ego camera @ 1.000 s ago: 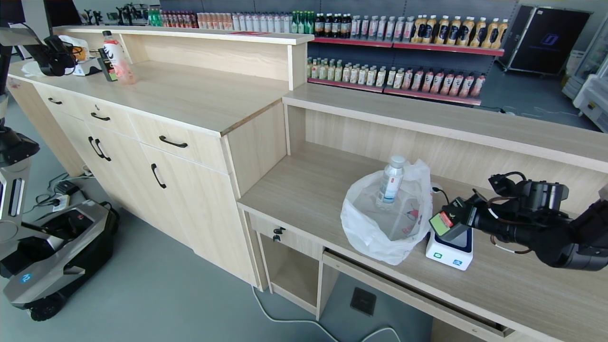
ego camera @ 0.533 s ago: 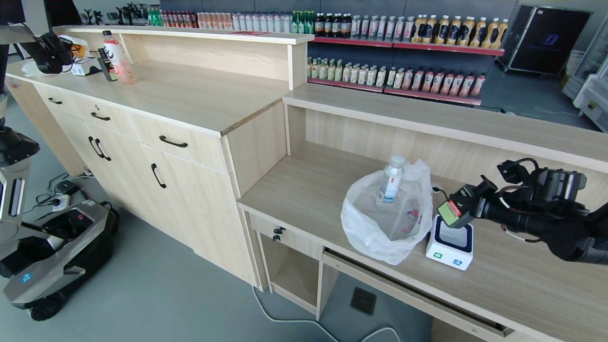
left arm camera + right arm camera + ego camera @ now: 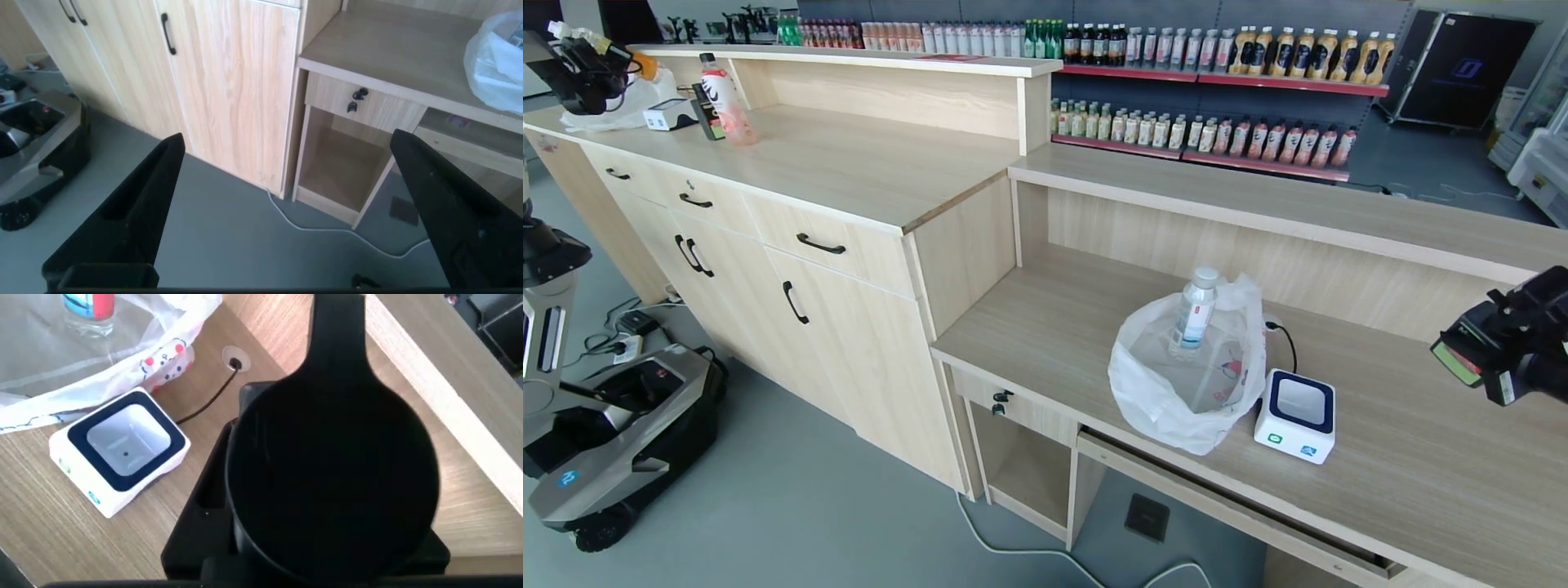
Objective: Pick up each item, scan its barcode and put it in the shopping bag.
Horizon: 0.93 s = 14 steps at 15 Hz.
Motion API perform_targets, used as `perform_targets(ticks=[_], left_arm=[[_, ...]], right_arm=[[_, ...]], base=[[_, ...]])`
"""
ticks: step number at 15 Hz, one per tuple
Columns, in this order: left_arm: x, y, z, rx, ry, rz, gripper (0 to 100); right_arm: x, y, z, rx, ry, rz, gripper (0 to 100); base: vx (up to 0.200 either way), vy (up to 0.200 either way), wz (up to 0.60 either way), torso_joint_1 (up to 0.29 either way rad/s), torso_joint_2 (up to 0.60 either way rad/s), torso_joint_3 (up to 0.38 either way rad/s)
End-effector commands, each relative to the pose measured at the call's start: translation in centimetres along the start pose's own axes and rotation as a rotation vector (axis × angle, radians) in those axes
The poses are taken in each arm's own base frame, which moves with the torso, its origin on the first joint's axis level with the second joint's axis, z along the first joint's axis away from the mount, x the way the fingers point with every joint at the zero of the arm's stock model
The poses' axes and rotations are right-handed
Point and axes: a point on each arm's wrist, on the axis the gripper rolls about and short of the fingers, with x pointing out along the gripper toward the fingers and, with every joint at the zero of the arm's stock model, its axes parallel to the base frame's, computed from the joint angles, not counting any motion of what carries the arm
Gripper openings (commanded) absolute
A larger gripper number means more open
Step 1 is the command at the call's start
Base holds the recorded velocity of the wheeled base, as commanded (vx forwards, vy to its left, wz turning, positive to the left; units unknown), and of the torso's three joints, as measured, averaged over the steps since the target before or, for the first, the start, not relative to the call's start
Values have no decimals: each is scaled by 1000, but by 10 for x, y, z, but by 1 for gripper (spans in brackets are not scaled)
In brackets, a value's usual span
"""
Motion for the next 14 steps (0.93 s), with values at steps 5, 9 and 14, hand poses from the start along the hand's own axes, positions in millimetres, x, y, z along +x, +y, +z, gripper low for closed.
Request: perform_targets(ticks=[5,9,14], left_arm=[[0,0,0,0,0,1,100],[0,0,0,0,0,1,100],[0,0,0,0,0,1,100]], right_arm=[[-3,15,22,-30,-72,41,0],[33,51,2,38,-5,231,0],[75,83,-32,168,91,357,0]], base=[[0,0,600,3,3,-1],[0,0,150,2,-2,1],[0,0,0,0,0,0]])
